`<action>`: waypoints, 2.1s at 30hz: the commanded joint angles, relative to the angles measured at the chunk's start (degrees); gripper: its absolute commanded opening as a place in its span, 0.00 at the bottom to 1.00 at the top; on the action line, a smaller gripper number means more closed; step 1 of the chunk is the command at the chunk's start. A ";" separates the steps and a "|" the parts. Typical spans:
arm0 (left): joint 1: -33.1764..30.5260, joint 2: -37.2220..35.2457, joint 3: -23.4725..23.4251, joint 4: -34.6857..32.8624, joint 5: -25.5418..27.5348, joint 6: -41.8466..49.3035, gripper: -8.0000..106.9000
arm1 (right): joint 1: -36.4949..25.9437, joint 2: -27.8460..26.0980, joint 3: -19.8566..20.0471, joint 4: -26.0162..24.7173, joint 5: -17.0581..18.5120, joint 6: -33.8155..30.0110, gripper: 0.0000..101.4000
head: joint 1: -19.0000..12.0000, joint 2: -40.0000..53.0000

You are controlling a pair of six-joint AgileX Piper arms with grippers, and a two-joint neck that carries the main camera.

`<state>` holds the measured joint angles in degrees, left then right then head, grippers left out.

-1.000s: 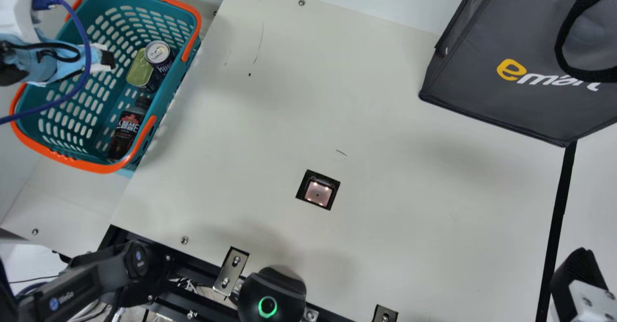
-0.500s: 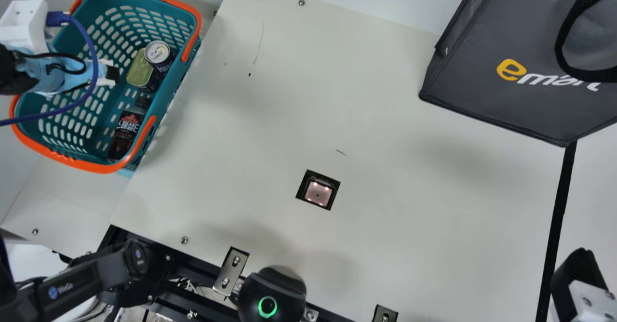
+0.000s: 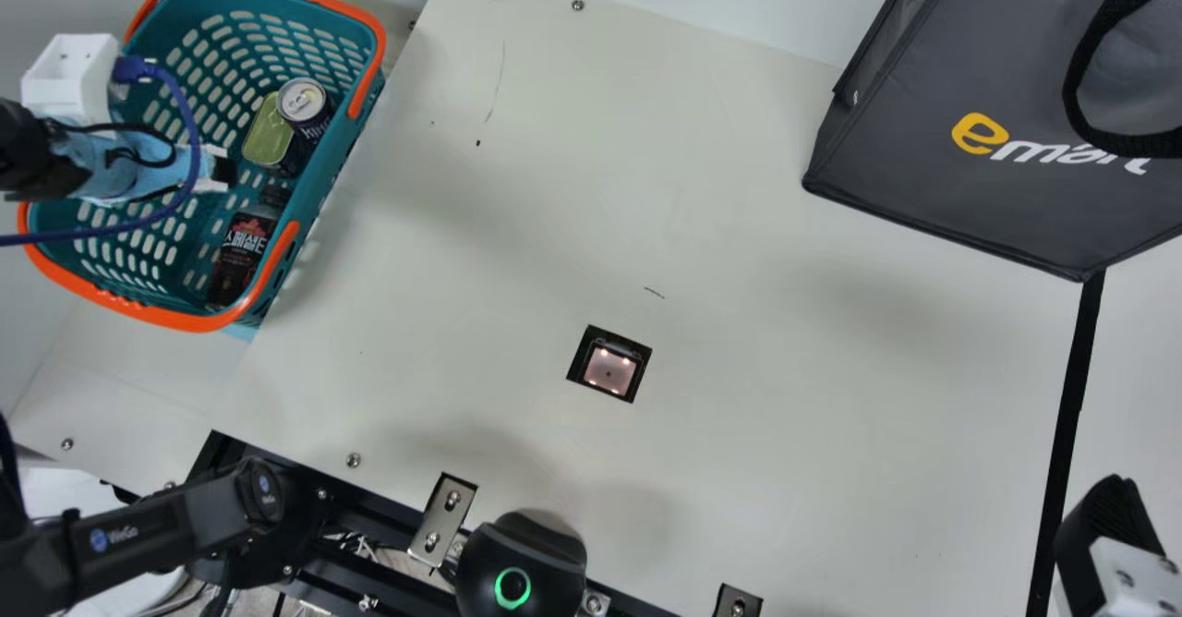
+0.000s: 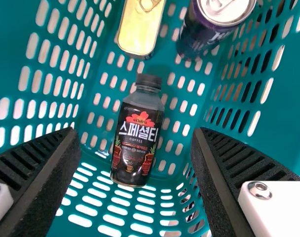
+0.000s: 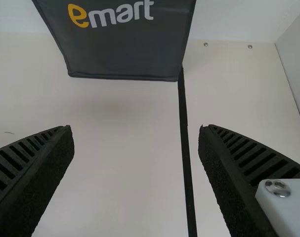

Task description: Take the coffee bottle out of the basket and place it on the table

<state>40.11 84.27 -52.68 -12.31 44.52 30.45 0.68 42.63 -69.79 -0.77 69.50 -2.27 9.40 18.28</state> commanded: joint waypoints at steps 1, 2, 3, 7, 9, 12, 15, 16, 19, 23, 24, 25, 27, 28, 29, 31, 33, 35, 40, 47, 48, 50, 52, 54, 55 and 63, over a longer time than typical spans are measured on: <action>0.10 0.50 0.28 -0.23 -0.46 0.63 0.85 | 0.00 0.00 0.00 0.00 0.00 0.00 0.90 | -1.48 0.14; 0.14 0.77 0.43 -0.35 -0.68 0.97 0.85 | 0.00 0.00 0.00 0.00 0.00 0.00 0.90 | -1.48 0.14; 0.15 1.04 0.60 -0.47 -0.91 1.30 0.85 | 0.00 0.00 0.00 0.00 0.00 0.00 0.90 | -1.48 0.14; 0.20 2.15 1.12 -1.01 -1.81 2.75 0.85 | 0.00 0.00 0.00 0.00 0.00 0.00 0.90 | -1.48 0.14; 0.21 2.66 1.33 -1.30 -2.19 3.44 0.85 | 0.00 0.00 0.00 0.00 0.00 0.00 0.90 | -1.48 0.14; 0.16 3.44 1.56 -1.71 -2.74 4.33 0.85 | 0.00 0.00 0.00 0.00 0.00 0.00 0.90 | -1.48 0.14; 0.00 4.27 1.79 -2.04 -3.37 4.99 0.85 | 0.00 0.00 0.00 0.00 0.00 0.00 0.90 | -1.48 0.14; -0.09 4.53 1.86 -2.12 -3.58 5.12 0.85 | 0.00 0.00 0.00 0.00 0.00 0.00 0.90 | -1.48 0.14; -0.30 5.40 2.06 -2.41 -4.23 5.53 0.85 | 0.00 0.00 0.00 0.00 0.00 0.00 0.90 | -1.48 0.14; -0.56 6.85 2.33 -2.87 -5.44 6.16 0.85 | 0.00 0.00 0.00 0.00 0.00 0.00 0.90 | -1.48 0.14; -0.64 7.22 2.38 -2.99 -5.75 6.31 0.85 | 0.00 0.00 0.00 0.00 0.06 0.00 0.90 | -1.48 0.14; -0.68 7.63 2.42 -3.10 -6.05 6.44 0.85 | 0.00 0.00 0.00 0.00 0.01 0.00 0.90 | -1.48 0.14; -0.81 8.43 2.49 -3.27 -6.69 6.56 0.85 | 0.00 0.00 0.00 0.00 0.01 0.00 0.90 | -1.48 0.14; -0.88 8.79 2.52 -3.38 -6.98 6.63 0.85 | 0.00 0.00 0.00 0.00 0.01 0.00 0.90 | -1.48 0.14; -0.97 9.15 2.57 -3.51 -7.30 6.69 0.85 | 0.00 0.00 0.00 0.00 0.01 0.00 0.90 | -1.48 0.14; -1.16 9.80 2.64 -3.77 -7.84 6.75 0.85 | 0.00 0.00 0.00 0.00 0.01 0.00 0.90 | -1.48 0.14; -1.36 10.41 2.79 -4.09 -8.43 6.89 0.85 | 0.00 0.00 0.00 0.00 0.01 0.00 0.90 | -1.48 0.14; -1.49 11.00 2.94 -4.43 -8.97 7.11 0.85 | 0.00 0.00 0.00 0.00 0.01 0.00 0.90 | -1.48 0.14; -1.56 12.35 3.59 -5.23 -10.48 8.12 0.85 | 0.00 0.00 0.00 0.00 0.01 0.00 0.90 | -1.48 0.14; -0.93 14.72 3.92 -6.07 -12.68 10.10 0.85 | 0.00 0.00 0.00 0.00 0.01 0.00 0.90 | -1.48 0.14; -0.78 15.12 3.88 -6.17 -13.00 10.41 0.85 | 0.00 0.00 0.00 0.00 0.01 0.00 0.90 | -1.48 0.14; -0.51 15.83 3.81 -6.36 -13.55 10.97 0.85 | 0.00 0.00 0.00 0.00 0.01 0.00 0.90 | -1.48 0.14; -0.22 16.58 3.65 -6.55 -14.08 11.54 0.85 | 0.00 0.00 0.00 0.00 0.01 0.00 0.90 | -1.48 0.14; 0.06 17.32 3.49 -6.76 -14.57 12.10 0.85 | 0.00 0.00 0.00 0.00 0.01 0.00 0.90 | -1.48 0.14; 0.17 17.66 3.41 -6.86 -14.78 12.34 0.85 | 0.00 0.00 0.00 0.00 0.01 0.00 0.90 | -1.48 0.14; 0.96 20.52 3.03 -8.06 -16.72 14.34 0.85 | 0.00 0.00 0.00 0.00 0.01 0.00 0.90 | -1.48 0.14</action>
<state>41.03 104.61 -49.67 -20.26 27.93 44.56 0.68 42.63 -69.79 -0.77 69.51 -2.27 9.40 18.28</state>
